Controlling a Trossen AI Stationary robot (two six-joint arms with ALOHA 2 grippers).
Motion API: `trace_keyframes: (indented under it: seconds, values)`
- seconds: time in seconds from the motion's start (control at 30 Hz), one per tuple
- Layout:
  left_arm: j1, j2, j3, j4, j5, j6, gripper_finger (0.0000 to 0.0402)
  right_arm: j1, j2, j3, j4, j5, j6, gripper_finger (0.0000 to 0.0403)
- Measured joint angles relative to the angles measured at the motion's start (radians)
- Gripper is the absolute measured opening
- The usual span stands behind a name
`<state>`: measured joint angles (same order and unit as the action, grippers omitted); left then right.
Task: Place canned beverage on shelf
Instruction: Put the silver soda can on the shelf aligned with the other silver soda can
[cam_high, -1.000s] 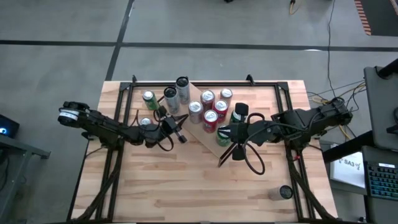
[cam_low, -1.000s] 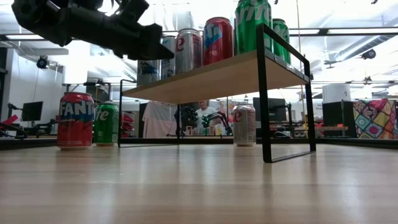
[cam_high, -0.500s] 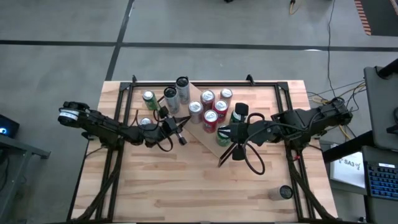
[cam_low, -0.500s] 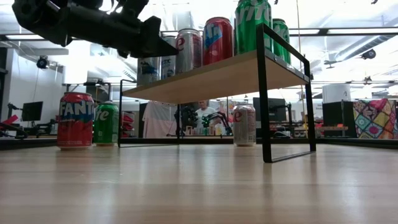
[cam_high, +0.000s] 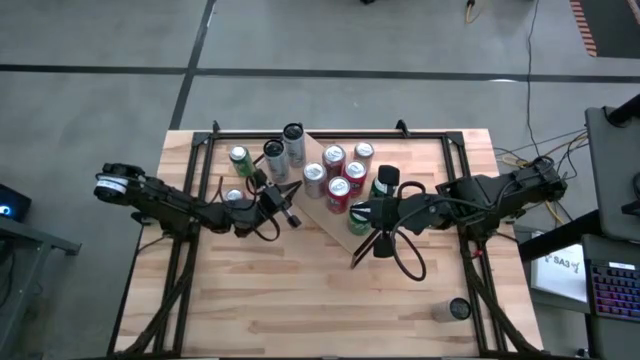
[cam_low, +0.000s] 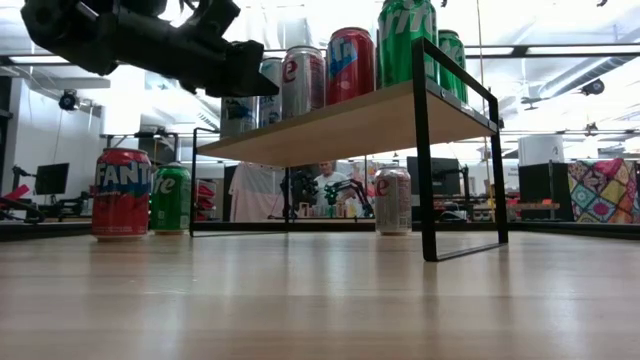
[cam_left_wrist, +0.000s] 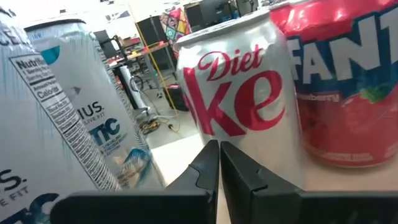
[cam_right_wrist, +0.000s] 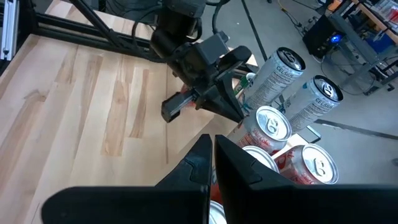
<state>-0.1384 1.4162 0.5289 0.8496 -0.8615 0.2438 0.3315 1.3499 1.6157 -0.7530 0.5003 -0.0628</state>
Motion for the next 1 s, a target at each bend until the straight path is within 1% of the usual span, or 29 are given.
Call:
trace_keyframes:
  seconds: [0.17,0.3,0.67,0.8,1.0]
  values:
    - [0.004,0.0,0.0,0.023,0.017,-0.006,0.0,0.0,0.0,0.0,0.0,0.0,0.0,0.0009]
    - [0.012,0.0,0.0,0.034,0.071,-0.012,0.0,0.0,0.0,0.0,0.0,0.0,0.0,0.0009]
    - [0.014,0.0,0.0,0.04,0.071,-0.018,0.0,0.0,0.0,0.0,-0.001,0.0,0.002,0.0009]
    - [0.016,0.002,0.0,0.043,0.11,-0.018,0.0,0.0,0.0,0.0,-0.001,0.0,0.002,0.0009]
    - [0.017,0.002,0.0,0.049,0.113,-0.022,0.0,0.0,0.0,0.0,-0.001,0.0,0.004,0.0009]
